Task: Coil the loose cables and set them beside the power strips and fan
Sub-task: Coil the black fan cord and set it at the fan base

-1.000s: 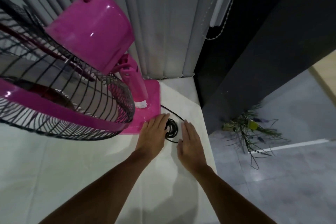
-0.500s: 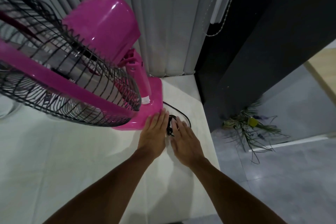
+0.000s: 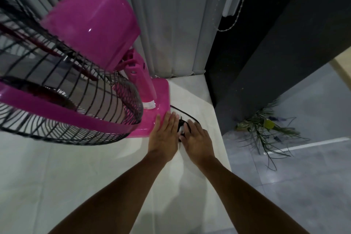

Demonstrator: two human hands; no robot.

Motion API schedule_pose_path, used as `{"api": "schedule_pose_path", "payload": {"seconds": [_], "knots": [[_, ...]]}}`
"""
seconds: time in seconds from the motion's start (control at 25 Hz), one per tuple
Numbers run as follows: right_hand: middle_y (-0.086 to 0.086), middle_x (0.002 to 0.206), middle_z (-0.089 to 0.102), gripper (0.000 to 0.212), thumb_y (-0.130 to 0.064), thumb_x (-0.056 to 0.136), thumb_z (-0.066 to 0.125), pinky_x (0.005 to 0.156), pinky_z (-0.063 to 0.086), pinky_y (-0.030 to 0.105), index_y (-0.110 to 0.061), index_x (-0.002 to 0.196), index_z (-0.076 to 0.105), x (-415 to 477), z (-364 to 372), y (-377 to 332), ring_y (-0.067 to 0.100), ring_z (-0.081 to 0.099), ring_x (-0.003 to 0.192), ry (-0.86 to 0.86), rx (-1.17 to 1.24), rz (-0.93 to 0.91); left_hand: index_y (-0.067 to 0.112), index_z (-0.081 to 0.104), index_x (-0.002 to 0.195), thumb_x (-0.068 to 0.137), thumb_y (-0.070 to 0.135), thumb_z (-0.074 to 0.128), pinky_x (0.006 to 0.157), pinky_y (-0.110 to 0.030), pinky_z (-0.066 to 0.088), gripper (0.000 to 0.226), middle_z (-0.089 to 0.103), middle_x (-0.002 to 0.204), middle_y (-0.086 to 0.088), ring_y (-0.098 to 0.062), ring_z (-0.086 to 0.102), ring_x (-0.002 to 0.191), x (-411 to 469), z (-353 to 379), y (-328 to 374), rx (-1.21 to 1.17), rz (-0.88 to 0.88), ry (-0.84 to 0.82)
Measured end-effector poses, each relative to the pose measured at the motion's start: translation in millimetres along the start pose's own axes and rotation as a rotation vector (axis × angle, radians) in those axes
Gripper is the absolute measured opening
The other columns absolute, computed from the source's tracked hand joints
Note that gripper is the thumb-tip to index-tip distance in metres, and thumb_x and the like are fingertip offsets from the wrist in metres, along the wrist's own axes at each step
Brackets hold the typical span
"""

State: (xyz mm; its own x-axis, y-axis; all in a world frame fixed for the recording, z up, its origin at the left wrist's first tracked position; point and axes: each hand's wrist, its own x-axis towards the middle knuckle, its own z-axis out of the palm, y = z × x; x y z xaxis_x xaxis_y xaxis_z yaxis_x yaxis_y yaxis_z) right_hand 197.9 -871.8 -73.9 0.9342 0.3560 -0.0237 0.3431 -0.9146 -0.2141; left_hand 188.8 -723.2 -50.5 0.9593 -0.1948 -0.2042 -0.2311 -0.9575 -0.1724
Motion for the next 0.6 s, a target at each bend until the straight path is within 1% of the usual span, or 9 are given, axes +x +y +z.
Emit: {"api": "schedule_pose_path", "payload": {"seconds": [0.08,0.16,0.28,0.36,0.44,0.48,0.52,0.6], "knots": [[0.018,0.146,0.057,0.05,-0.03,0.098,0.063,0.098,0.054,0.043,-0.002,0.139,0.058,2,3,1,0.038,0.054,0.136,-0.033,0.002,-0.002,0.006,0.0,0.155,0.097,0.042,0.027,0.118,-0.06,0.001,0.073,0.004,0.165,-0.016,-0.039,-0.008,0.151,5,1,2,0.046,-0.011,-0.008],[0.015,0.155,0.048,0.055,-0.031,0.102,0.057,0.108,0.048,0.043,-0.003,0.148,0.048,2,6,2,0.037,0.043,0.145,-0.056,-0.01,-0.004,0.006,0.0,0.155,0.097,0.044,0.028,0.117,-0.06,-0.001,0.075,0.004,0.165,-0.016,-0.04,-0.011,0.15,10,1,4,0.073,-0.018,-0.011],[0.014,0.158,0.043,0.059,-0.033,0.102,0.052,0.114,0.044,0.042,-0.001,0.151,0.042,-2,10,2,0.033,0.039,0.147,-0.034,-0.023,0.004,0.006,-0.001,0.154,0.094,0.044,0.021,0.116,-0.061,-0.006,0.074,0.003,0.165,-0.014,-0.039,-0.013,0.15,16,2,8,0.105,-0.013,-0.015],[0.014,0.164,0.03,0.061,-0.031,0.105,0.047,0.122,0.032,0.045,-0.001,0.156,0.03,-4,17,3,0.031,0.025,0.153,-0.075,0.011,0.007,0.006,-0.002,0.155,0.09,0.042,0.017,0.116,-0.061,-0.006,0.077,0.002,0.166,-0.015,-0.039,-0.015,0.15,18,4,9,0.11,-0.01,-0.015],[0.012,0.17,0.011,0.063,-0.03,0.109,0.038,0.127,0.018,0.047,-0.004,0.16,0.013,-4,20,6,0.029,0.006,0.157,-0.148,0.05,-0.005,0.006,-0.003,0.155,0.09,0.04,0.02,0.116,-0.061,-0.006,0.077,-0.002,0.166,-0.014,-0.037,-0.017,0.15,19,6,8,0.119,-0.012,-0.013],[0.011,0.171,0.003,0.064,-0.031,0.109,0.033,0.128,0.013,0.047,-0.005,0.161,0.006,-3,20,8,0.027,-0.001,0.158,-0.18,0.054,-0.02,0.007,-0.005,0.155,0.092,0.04,0.024,0.116,-0.061,-0.007,0.077,-0.005,0.166,-0.013,-0.037,-0.018,0.149,19,7,8,0.135,-0.011,-0.017],[0.011,0.171,-0.001,0.065,-0.033,0.109,0.031,0.128,0.009,0.047,-0.006,0.161,0.002,-2,19,11,0.027,-0.005,0.158,-0.197,0.055,-0.041,0.007,-0.008,0.155,0.093,0.039,0.028,0.116,-0.062,-0.009,0.078,-0.008,0.166,-0.012,-0.037,-0.02,0.149,21,7,8,0.154,-0.009,-0.028],[0.013,0.171,-0.001,0.068,-0.035,0.109,0.032,0.129,0.005,0.046,-0.004,0.161,0.002,-1,12,13,0.029,-0.004,0.158,-0.218,0.065,-0.069,0.009,-0.013,0.154,0.095,0.04,0.032,0.115,-0.063,-0.011,0.081,-0.013,0.165,-0.01,-0.037,-0.021,0.148,23,5,9,0.186,-0.009,-0.049]]}}
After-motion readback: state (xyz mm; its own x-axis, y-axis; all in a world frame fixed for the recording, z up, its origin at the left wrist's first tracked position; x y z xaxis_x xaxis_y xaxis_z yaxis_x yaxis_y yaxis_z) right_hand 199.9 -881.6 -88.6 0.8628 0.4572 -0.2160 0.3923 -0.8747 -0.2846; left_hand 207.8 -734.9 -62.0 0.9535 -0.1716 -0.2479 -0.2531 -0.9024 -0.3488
